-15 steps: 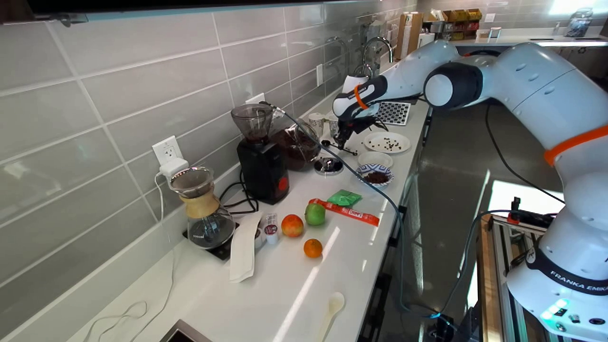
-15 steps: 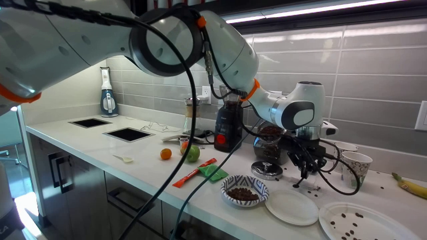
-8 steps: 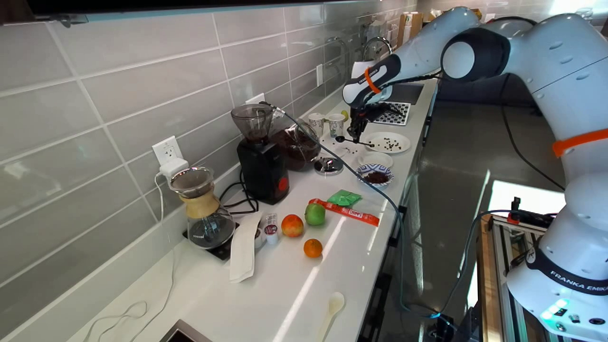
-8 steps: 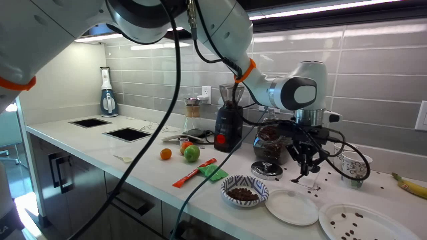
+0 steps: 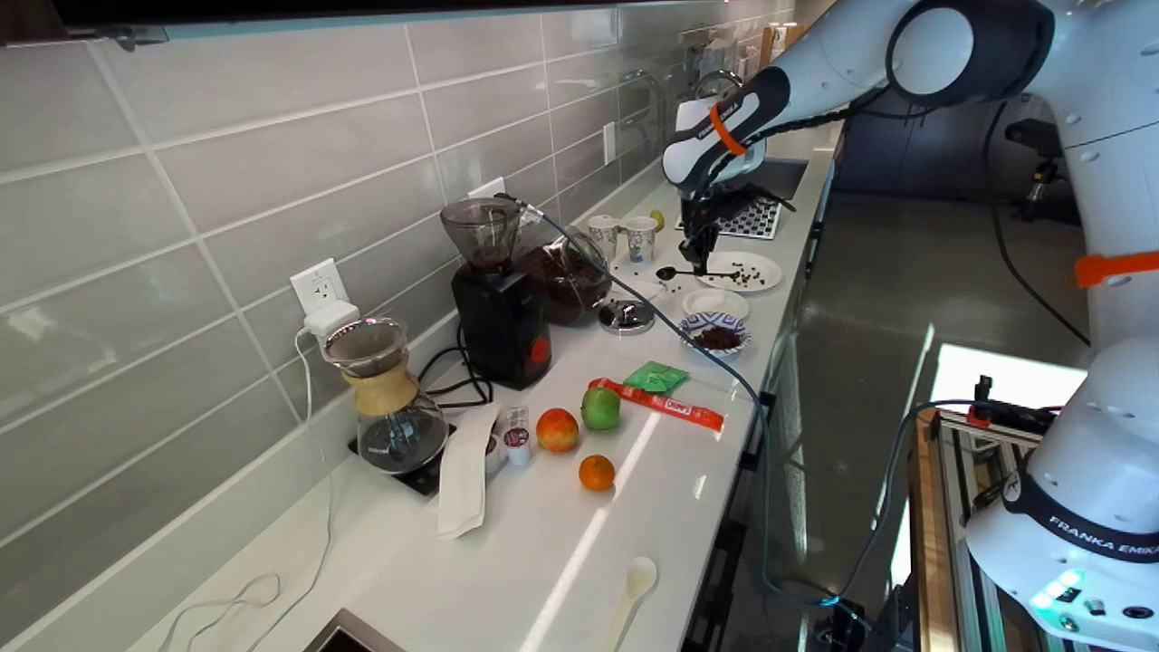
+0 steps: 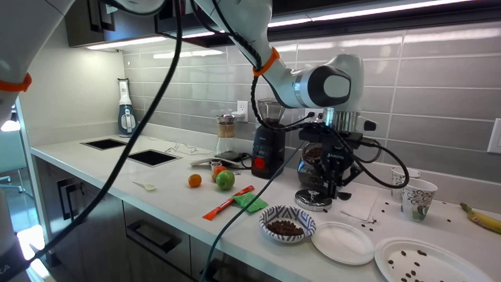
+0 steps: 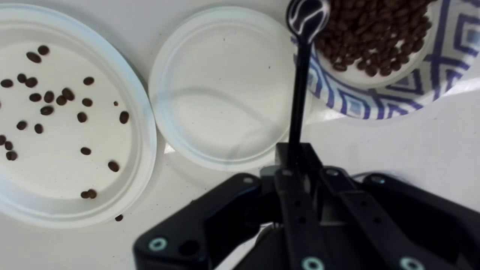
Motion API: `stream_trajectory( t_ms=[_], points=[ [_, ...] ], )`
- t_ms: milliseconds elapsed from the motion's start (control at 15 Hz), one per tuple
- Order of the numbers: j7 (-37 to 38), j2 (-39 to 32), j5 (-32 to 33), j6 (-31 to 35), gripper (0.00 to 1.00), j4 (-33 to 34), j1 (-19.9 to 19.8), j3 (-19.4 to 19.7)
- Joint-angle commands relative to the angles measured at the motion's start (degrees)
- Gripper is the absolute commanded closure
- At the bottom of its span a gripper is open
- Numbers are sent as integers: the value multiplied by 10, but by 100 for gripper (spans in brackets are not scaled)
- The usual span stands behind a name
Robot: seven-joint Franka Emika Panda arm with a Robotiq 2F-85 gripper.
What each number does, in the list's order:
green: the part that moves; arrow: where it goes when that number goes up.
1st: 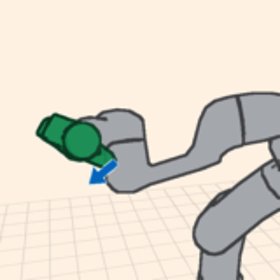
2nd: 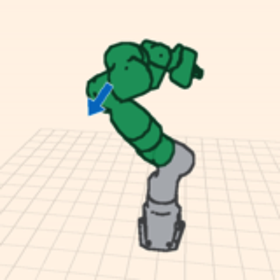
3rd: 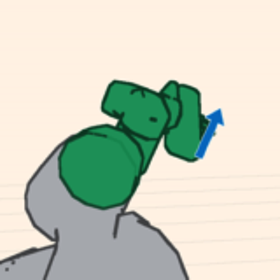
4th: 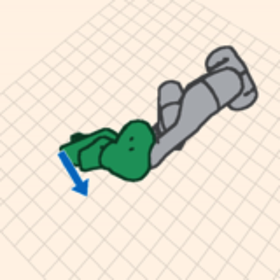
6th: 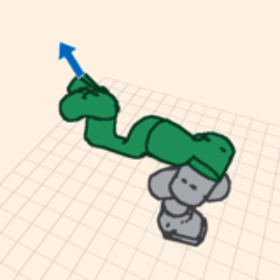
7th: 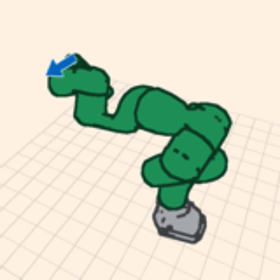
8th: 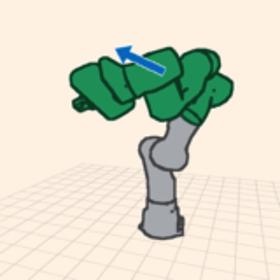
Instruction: Transfer a spoonful of contents from the glass container to the right plate
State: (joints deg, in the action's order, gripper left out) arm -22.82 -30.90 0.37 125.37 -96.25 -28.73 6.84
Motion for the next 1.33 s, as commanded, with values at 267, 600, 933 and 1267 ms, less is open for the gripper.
stream_trajectory(
  t_ms=[267,600,933,1267],
  points=[
    [-143,111,-43,-27,98,-81,7,-6],
    [-233,106,-88,-38,98,-44,27,-14],
    [-224,95,-79,-38,92,-25,52,-6],
    [-216,86,-60,4,98,-25,60,0]
  ],
)
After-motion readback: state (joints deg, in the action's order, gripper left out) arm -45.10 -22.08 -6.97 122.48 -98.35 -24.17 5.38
